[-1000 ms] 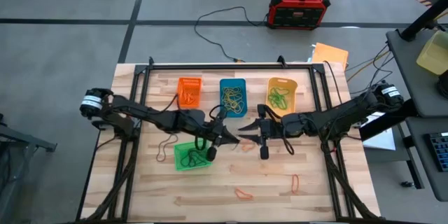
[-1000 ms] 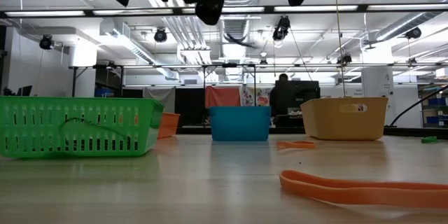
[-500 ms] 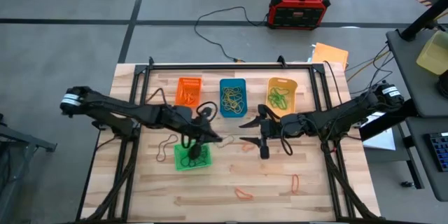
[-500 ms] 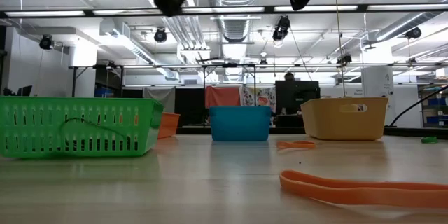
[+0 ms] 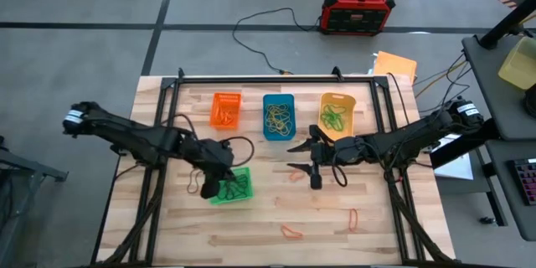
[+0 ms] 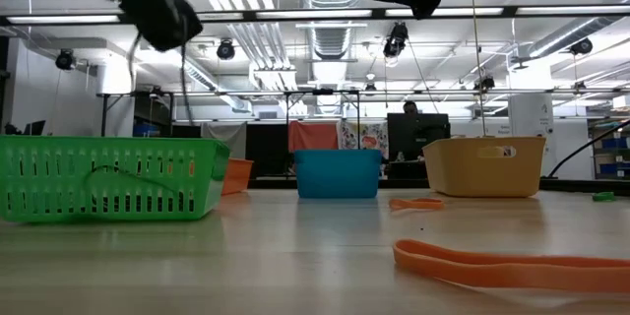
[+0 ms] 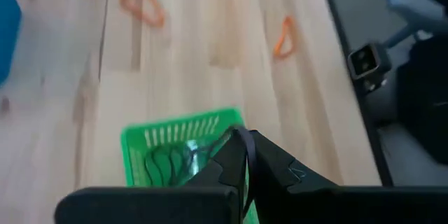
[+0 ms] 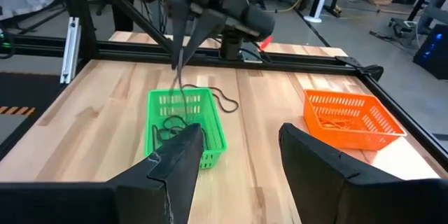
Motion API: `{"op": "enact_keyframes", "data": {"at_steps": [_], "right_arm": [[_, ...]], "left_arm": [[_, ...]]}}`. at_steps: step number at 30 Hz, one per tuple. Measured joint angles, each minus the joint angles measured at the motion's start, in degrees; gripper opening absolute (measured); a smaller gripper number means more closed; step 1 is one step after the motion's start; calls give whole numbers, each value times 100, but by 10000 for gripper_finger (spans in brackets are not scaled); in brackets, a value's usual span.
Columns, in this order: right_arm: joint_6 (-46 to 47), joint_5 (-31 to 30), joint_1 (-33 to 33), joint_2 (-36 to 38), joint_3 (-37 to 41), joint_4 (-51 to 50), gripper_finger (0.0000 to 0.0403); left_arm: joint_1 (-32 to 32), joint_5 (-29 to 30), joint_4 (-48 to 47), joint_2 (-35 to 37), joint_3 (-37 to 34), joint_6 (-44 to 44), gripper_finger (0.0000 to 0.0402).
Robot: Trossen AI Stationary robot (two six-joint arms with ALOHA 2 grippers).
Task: Sort rubber bands into baskets
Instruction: Put the violet rubberband into the green bin, then put the orange rubberband into the orange bin
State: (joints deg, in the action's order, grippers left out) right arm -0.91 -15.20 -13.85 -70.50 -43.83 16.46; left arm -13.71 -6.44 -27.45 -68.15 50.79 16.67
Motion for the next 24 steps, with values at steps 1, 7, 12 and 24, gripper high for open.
{"op": "enact_keyframes", "data": {"at_steps": [1,7,12,24], "right_arm": [[9,-5,0,-2,0,-8,185],[136,-3,0,-2,0,-129,185],[199,-3,0,-7,0,-163,189],[334,4,0,-7,0,-369,192]], "left_arm": [[-19,0,-29,-41,-28,57,0],[-25,-5,-233,-358,-195,429,0],[-25,-7,-416,-548,-195,700,4],[-25,593,-608,-606,-195,683,94]]}}
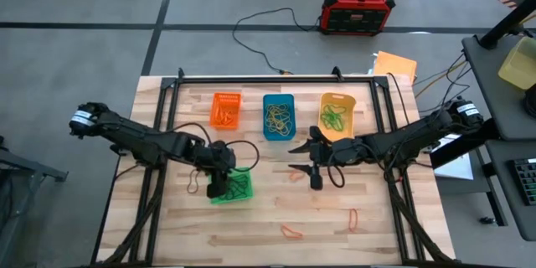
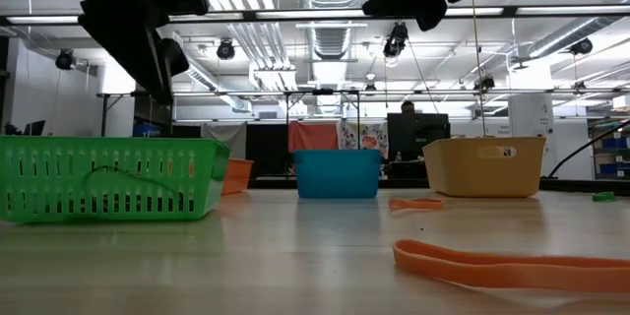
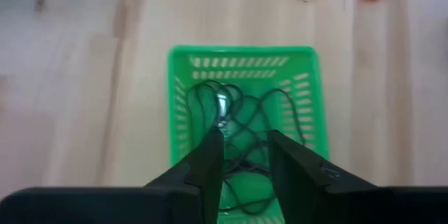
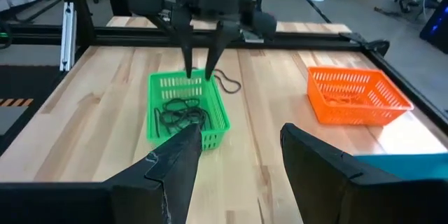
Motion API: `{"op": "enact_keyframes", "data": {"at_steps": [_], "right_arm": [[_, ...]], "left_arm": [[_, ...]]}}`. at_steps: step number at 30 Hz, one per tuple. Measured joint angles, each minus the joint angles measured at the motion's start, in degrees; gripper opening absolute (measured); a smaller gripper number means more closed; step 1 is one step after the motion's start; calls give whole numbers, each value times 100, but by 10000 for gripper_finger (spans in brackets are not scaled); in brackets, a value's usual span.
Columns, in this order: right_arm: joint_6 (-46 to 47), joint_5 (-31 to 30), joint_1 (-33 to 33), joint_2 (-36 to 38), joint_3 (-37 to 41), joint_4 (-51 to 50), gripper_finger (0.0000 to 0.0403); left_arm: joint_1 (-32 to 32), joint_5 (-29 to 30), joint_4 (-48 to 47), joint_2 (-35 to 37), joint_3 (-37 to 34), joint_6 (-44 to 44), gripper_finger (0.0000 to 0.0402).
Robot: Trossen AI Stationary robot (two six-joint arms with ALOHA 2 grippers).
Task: Sort rubber bands into baskets
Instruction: Put the orange rubberband into the orange bin
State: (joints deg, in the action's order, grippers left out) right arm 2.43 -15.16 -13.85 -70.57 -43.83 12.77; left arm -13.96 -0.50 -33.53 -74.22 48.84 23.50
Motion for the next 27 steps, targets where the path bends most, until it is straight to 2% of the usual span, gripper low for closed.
{"op": "enact_keyframes", "data": {"at_steps": [4,9,17,23,27], "right_arm": [[277,2,0,-10,0,-250,192],[739,-7,0,-165,0,-306,192],[803,-140,26,-670,0,-1016,192],[547,-138,28,-1166,0,-1877,192],[549,-92,28,-1475,0,-1968,192]], "left_arm": [[0,212,4,5,0,-219,113],[0,635,61,116,0,-473,115],[2,1542,197,869,0,-978,111],[0,1759,1174,1282,-79,-1670,111],[0,1762,1594,1293,-83,-1953,111]]}}
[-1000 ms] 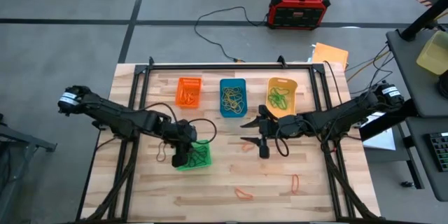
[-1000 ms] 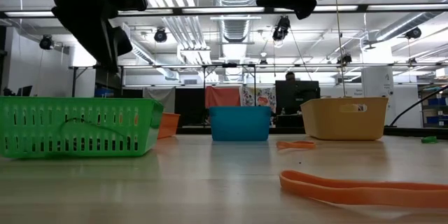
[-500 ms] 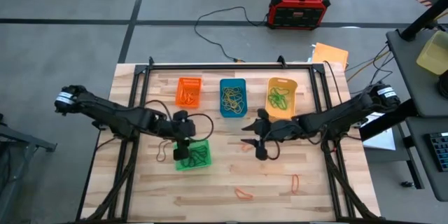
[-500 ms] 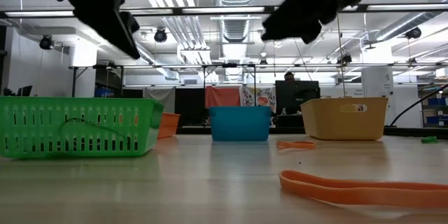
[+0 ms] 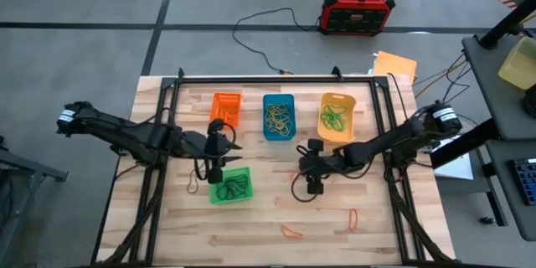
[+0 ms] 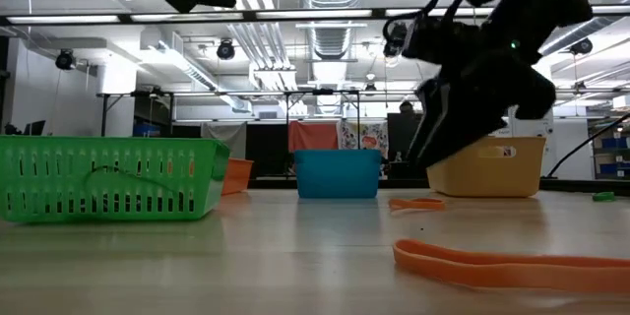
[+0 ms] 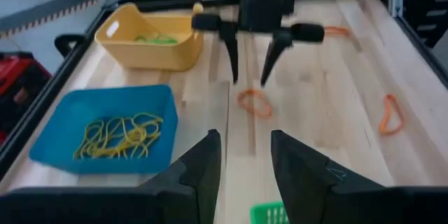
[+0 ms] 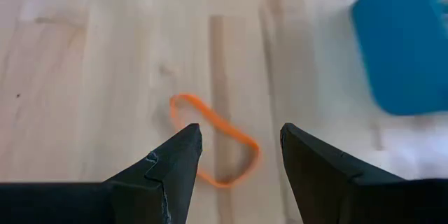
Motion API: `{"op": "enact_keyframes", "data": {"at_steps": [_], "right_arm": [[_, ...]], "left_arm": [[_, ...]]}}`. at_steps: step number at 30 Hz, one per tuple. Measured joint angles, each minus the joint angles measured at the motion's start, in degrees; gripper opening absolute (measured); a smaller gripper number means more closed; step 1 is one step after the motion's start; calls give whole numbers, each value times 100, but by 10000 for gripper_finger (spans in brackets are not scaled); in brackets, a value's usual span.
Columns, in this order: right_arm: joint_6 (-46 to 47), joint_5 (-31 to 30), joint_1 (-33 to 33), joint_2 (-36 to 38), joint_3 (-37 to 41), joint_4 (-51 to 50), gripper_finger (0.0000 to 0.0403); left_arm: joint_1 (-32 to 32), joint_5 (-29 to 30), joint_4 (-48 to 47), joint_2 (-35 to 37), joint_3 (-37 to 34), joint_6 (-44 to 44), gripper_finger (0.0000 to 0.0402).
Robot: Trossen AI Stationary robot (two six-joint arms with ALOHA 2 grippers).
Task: Sort rubber bands into baskets
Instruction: Put the orange rubberband into the orange bin
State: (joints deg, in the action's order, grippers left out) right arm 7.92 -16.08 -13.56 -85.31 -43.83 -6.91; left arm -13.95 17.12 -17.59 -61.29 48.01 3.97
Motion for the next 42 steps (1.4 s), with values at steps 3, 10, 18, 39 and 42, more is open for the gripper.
{"op": "enact_keyframes", "data": {"at_steps": [3,10,18,39,42], "right_arm": [[9,208,0,-208,0,29,192],[115,314,-1,-746,-1,41,192],[235,327,-4,-916,-20,67,165],[-371,422,-13,-87,9,610,9],[-588,405,-17,155,9,844,9]], "left_arm": [[0,-2,110,-71,-4,-50,111],[0,-3,145,-270,-7,-50,111],[0,-2,230,-520,-7,-50,111],[0,-12,704,-952,-7,-50,111],[0,-166,896,-1100,-9,-68,111]]}}
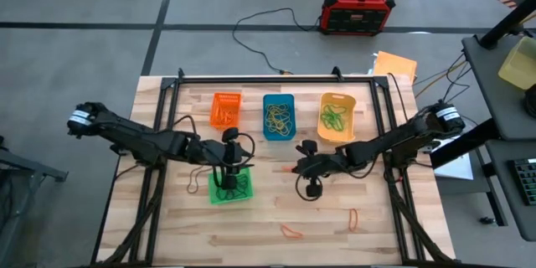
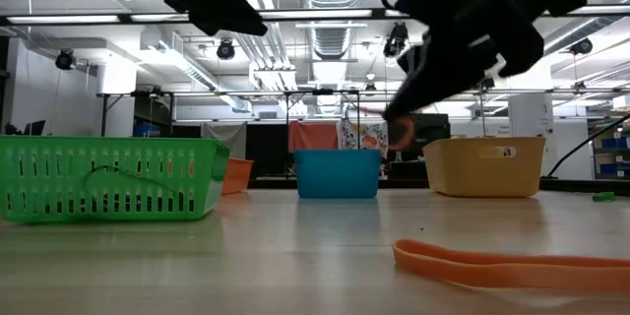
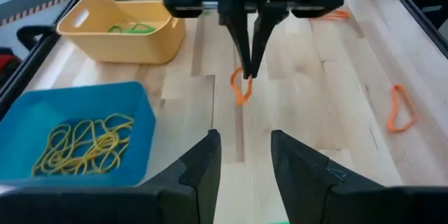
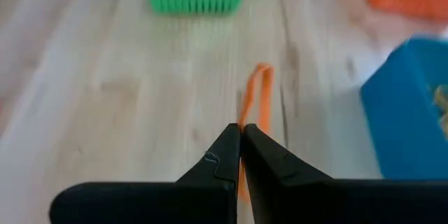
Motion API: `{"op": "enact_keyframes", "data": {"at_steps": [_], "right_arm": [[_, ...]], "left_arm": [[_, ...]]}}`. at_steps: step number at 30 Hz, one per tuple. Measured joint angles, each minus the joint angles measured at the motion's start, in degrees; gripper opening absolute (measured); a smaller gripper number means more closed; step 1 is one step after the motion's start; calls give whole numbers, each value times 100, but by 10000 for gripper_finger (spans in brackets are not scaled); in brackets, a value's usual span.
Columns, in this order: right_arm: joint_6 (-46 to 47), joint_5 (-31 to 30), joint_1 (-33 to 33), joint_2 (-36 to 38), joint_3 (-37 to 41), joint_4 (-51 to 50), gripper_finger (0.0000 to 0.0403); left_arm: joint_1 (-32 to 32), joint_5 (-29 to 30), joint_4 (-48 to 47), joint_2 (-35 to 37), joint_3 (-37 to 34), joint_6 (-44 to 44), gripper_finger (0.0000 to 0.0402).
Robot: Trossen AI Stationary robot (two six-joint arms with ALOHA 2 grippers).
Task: Sort rubber bands into baskets
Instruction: Put the orange rubberband into the orange bin
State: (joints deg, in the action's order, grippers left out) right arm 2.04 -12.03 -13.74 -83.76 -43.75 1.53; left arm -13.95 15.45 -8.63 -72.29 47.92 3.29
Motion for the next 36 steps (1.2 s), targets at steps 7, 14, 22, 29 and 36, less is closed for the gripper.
{"op": "enact_keyframes", "data": {"at_steps": [7,14,22,29,36], "right_arm": [[-611,6,0,187,-2,874,9],[-943,48,2,174,-4,1458,9],[-1092,57,2,174,-7,1571,9],[-1373,49,14,174,-7,1751,9],[-1388,-2,44,187,-9,1731,9]], "left_arm": [[2,-102,901,-556,0,-357,111],[46,-62,1833,-1095,-4,-891,124],[165,134,2308,-1591,11,-1162,153],[170,-56,2374,-1912,126,-1183,159],[170,-303,2351,-1983,192,-1185,82]]}}
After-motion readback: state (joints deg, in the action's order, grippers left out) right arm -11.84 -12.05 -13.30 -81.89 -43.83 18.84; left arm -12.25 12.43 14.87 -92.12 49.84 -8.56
